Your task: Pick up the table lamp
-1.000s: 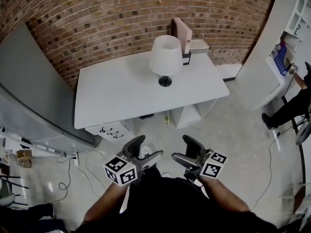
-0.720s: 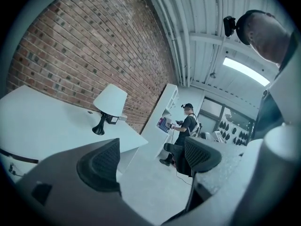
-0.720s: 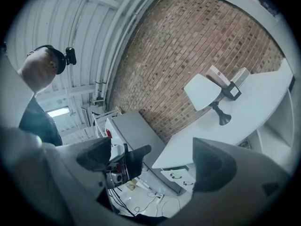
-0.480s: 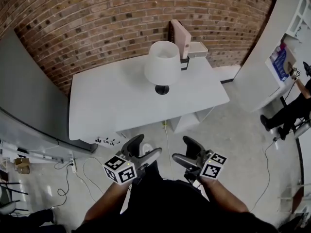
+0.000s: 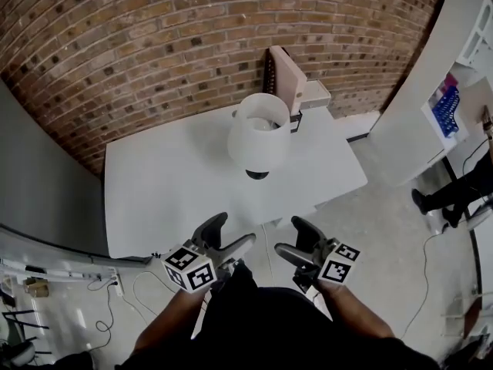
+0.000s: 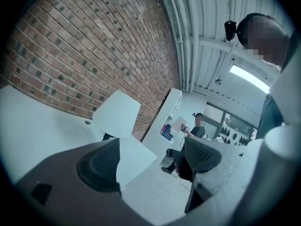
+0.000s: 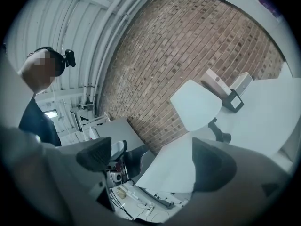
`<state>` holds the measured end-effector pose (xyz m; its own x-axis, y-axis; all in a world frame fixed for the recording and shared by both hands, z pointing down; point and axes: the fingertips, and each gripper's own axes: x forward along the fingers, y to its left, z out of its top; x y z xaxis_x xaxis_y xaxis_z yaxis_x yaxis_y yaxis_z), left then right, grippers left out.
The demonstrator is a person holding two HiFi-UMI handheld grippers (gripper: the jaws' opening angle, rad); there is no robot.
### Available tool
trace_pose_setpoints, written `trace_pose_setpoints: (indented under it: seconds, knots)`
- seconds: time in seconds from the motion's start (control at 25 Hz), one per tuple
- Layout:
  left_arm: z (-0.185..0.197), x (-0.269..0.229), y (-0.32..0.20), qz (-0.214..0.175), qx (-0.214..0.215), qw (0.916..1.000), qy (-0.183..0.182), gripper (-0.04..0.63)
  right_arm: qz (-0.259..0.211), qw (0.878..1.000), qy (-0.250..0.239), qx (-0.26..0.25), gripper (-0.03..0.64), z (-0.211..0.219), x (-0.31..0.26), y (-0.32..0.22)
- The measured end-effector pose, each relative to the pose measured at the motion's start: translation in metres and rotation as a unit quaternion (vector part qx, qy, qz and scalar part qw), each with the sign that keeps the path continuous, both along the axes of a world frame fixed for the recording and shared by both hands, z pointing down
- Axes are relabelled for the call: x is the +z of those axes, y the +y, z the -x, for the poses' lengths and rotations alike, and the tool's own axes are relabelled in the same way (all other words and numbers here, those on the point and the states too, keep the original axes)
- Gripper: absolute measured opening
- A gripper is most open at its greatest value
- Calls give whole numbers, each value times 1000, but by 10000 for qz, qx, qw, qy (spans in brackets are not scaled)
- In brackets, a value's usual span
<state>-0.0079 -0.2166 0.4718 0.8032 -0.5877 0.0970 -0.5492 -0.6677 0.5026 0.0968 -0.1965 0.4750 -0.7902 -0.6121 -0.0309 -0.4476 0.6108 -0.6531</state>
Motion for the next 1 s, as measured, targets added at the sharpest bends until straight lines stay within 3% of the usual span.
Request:
trace_pose_setpoints:
  seconds: [0.44, 0.68, 1.0]
  knots:
    - [34, -9, -128, -54, 218, 9997, 129, 432, -31, 9990, 136, 420, 536, 12, -7, -118]
    - [44, 1, -169, 30, 372, 9991, 185, 431, 49, 9976, 220, 662, 535, 17, -1, -151]
    - [48, 9, -198, 331, 265, 9974, 591, 432, 56, 9957, 278, 877, 534, 0, -1, -179]
